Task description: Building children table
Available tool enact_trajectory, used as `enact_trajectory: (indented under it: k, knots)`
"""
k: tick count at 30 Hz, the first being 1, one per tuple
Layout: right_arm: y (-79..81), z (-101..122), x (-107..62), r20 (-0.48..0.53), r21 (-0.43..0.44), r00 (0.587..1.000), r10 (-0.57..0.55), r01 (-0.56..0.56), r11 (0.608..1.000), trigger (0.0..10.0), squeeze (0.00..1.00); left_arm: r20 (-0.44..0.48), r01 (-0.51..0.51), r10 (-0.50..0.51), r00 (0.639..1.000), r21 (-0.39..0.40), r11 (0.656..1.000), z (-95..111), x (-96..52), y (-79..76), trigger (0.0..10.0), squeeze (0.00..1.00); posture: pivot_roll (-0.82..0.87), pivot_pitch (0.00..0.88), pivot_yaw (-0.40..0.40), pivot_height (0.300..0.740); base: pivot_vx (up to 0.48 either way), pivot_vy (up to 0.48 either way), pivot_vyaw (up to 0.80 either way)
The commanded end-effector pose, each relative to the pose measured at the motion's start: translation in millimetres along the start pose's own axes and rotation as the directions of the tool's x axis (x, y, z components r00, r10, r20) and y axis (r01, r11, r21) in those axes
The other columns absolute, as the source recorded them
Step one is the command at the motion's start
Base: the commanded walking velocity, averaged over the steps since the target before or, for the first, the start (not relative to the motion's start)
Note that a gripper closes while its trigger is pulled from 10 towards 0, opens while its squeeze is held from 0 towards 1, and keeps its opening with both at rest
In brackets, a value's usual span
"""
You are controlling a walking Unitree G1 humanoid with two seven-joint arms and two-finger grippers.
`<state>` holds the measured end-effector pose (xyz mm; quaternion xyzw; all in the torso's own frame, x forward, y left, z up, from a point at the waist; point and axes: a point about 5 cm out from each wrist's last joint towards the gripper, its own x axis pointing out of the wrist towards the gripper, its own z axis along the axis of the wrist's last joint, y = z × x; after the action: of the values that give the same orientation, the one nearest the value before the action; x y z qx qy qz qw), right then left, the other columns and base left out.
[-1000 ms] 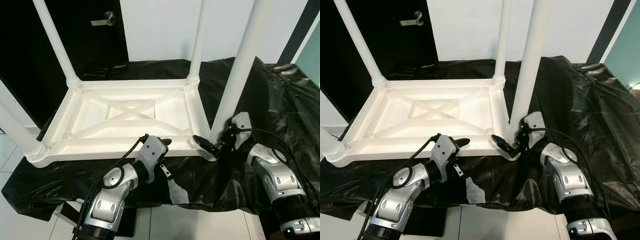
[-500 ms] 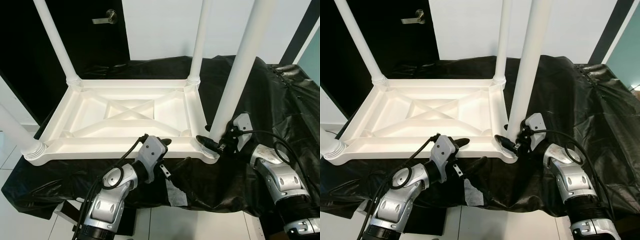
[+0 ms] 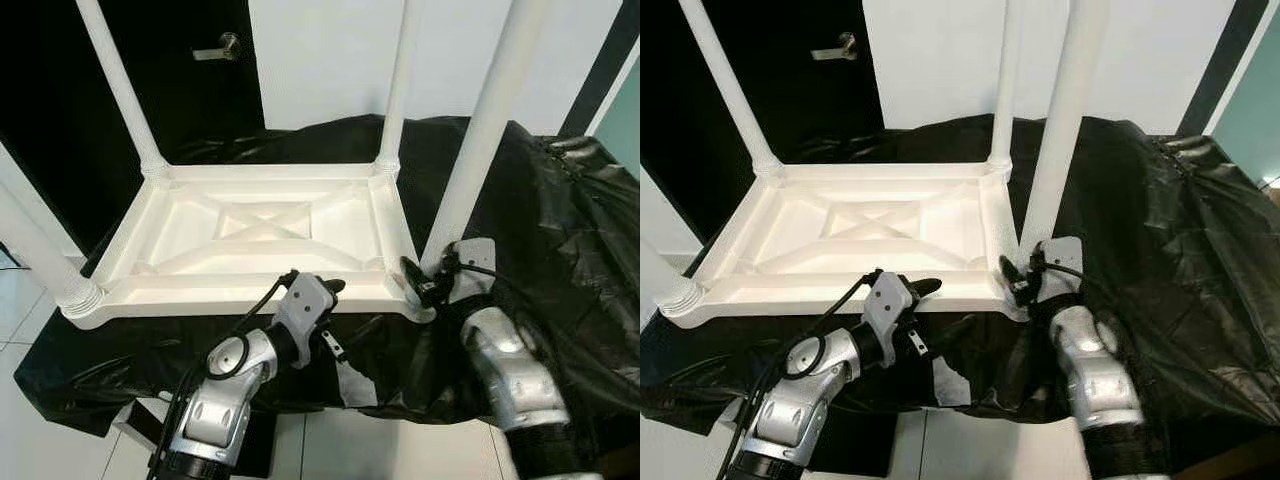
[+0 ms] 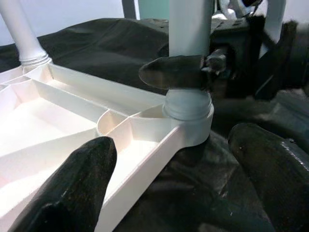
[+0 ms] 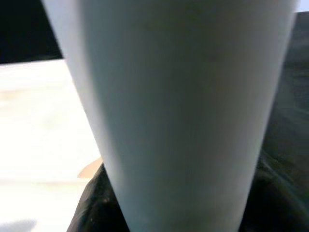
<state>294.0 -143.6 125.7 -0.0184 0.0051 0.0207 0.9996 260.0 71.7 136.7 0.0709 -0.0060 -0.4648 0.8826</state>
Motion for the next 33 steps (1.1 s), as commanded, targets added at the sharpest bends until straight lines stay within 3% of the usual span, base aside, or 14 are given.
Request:
enact_trajectory:
  k: [1,5,16,17,19,23,28,29,30,33]
  knots:
    - [3.0,-25,-8.3,-0.132,0.024,0.984,-0.117,0.121,0.992,10.0,0.0,-0.005,-0.04,0.04,0.999,-0.007,0.999,1,2.2,2.1,10.0,0.0,-0.05,0.0,0.022,0.74,0.0,0.0,0.0]
    - [20.3,-22,-8.4,-0.123,0.076,0.989,-0.077,0.087,0.993,10.0,0.0,-0.003,-0.04,0.04,0.999,-0.01,0.999,1,1.8,1.6,10.0,0.0,-0.05,0.0,0.021,0.74,0.0,0.0,0.0]
    - [17.7,-18,-9.1,-0.106,0.046,0.99,-0.091,0.096,0.994,10.0,0.0,-0.003,-0.055,0.055,0.998,-0.008,0.998,2,0.3,3.7,10.0,0.0,-0.03,0.0,0.008,0.74,0.0,0.0,0.0]
    - [16.9,-15,-9.2,-0.095,0.037,0.991,-0.09,0.093,0.995,10.0,1.0,-0.002,-0.059,0.059,0.998,-0.008,0.998,2,0.2,4.1,10.0,0.0,-0.03,0.0,0.004,0.74,0.0,0.0,0.0]
    - [16.9,-15,-9.2,-0.095,0.037,0.991,-0.09,0.093,0.995,10.0,1.0,-0.002,-0.059,0.059,0.998,-0.008,0.998,2,0.2,4.1,10.0,0.0,-0.03,0.0,0.004,0.74,0.0,0.0,0.0]
    - [0.9,-7,-12.9,-0.016,0.039,0.996,0.084,-0.083,0.996,10.0,1.0,-0.003,-0.066,0.066,0.998,-0.009,0.998,1,-0.5,3.3,10.0,0.0,-0.03,0.0,0.002,0.74,0.0,0.0,0.0]
    - [-18.2,-3,-18.4,0.011,-0.013,0.965,0.26,-0.26,0.965,10.0,1.0,-0.006,-0.072,0.072,0.997,-0.009,0.997,1,-1.3,5.2,10.0,0.0,-0.03,0.0,0.002,0.74,0.0,0.0,0.0]
    - [-25.5,-1,-18.6,0.008,-0.034,0.947,0.32,-0.32,0.947,10.0,0.0,-0.005,-0.073,0.073,0.997,-0.008,0.997,1,-1.2,5.9,10.0,0.0,-0.03,0.0,0.002,0.74,0.0,0.0,0.0]
    - [-25.5,-1,-18.6,0.008,-0.034,0.947,0.32,-0.32,0.947,10.0,0.0,-0.005,-0.073,0.073,0.997,-0.008,0.997,1,-1.2,5.9,10.0,0.0,-0.03,0.0,0.002,0.74,0.0,0.0,0.0]
    - [-36.0,6,-11.5,-0.024,-0.106,0.878,0.477,-0.477,0.873,10.0,0.0,-0.003,-0.073,0.073,0.997,-0.004,0.997,2,-0.3,7.3,10.0,0.0,-0.03,0.0,0.008,0.74,0.0,0.0,0.0]
